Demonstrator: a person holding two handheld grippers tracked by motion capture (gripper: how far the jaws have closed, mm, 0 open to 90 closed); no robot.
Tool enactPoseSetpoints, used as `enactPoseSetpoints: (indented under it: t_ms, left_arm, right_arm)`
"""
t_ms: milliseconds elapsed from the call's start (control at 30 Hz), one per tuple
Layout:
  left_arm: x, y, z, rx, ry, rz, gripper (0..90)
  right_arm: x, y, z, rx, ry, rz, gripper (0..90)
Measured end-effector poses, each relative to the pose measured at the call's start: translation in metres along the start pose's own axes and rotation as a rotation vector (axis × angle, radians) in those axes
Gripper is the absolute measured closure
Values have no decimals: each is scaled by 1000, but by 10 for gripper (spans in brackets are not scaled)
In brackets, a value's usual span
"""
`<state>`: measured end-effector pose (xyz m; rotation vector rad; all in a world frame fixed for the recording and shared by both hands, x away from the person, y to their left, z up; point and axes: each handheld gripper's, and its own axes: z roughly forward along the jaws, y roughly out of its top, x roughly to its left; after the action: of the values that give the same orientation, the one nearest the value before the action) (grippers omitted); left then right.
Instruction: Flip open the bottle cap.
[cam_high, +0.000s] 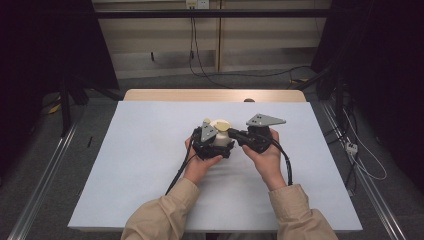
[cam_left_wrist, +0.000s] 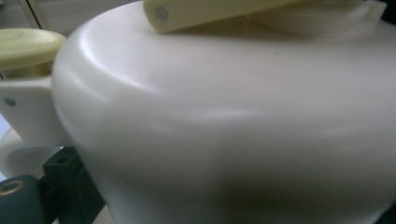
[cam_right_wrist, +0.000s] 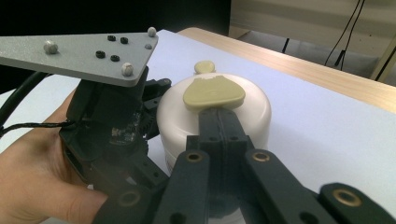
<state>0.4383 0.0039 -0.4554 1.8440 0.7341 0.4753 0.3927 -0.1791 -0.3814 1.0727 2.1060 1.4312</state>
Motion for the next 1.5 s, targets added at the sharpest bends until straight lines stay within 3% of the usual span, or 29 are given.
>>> enactPoseSetpoints:
  t_ms: [1500]
  left_arm:
    - [-1, -1, 0, -3, 8, 0, 47]
  right_arm:
    - [2, 13, 10, -40, 0, -18, 896]
